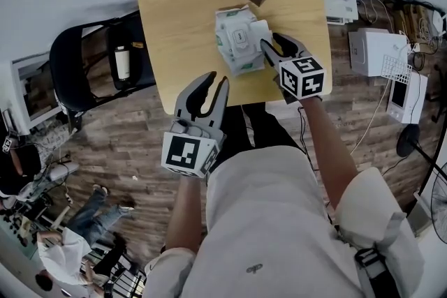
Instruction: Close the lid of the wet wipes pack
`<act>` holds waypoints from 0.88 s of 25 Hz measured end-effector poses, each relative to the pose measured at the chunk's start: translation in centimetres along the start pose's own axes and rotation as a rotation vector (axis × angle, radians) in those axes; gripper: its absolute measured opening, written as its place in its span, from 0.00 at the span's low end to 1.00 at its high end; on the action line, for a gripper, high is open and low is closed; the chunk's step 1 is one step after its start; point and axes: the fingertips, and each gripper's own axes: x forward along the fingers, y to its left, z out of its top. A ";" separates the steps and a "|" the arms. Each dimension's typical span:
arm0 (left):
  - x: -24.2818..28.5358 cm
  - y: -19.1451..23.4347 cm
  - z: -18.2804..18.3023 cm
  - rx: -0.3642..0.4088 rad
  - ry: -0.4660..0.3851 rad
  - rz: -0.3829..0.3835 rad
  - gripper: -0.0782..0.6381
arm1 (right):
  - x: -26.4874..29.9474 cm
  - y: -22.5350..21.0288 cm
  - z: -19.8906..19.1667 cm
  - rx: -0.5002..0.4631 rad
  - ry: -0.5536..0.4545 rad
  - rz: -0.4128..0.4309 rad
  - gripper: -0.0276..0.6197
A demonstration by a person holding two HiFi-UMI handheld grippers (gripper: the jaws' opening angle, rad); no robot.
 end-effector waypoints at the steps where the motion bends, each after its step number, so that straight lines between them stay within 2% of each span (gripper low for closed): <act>1: -0.1 -0.1 0.1 0.001 -0.003 0.000 0.22 | -0.1 0.3 0.1 0.000 -0.005 0.004 0.27; 22: -3.3 0.6 0.5 0.001 -0.039 0.047 0.22 | 0.2 5.0 1.2 -0.058 -0.011 0.077 0.26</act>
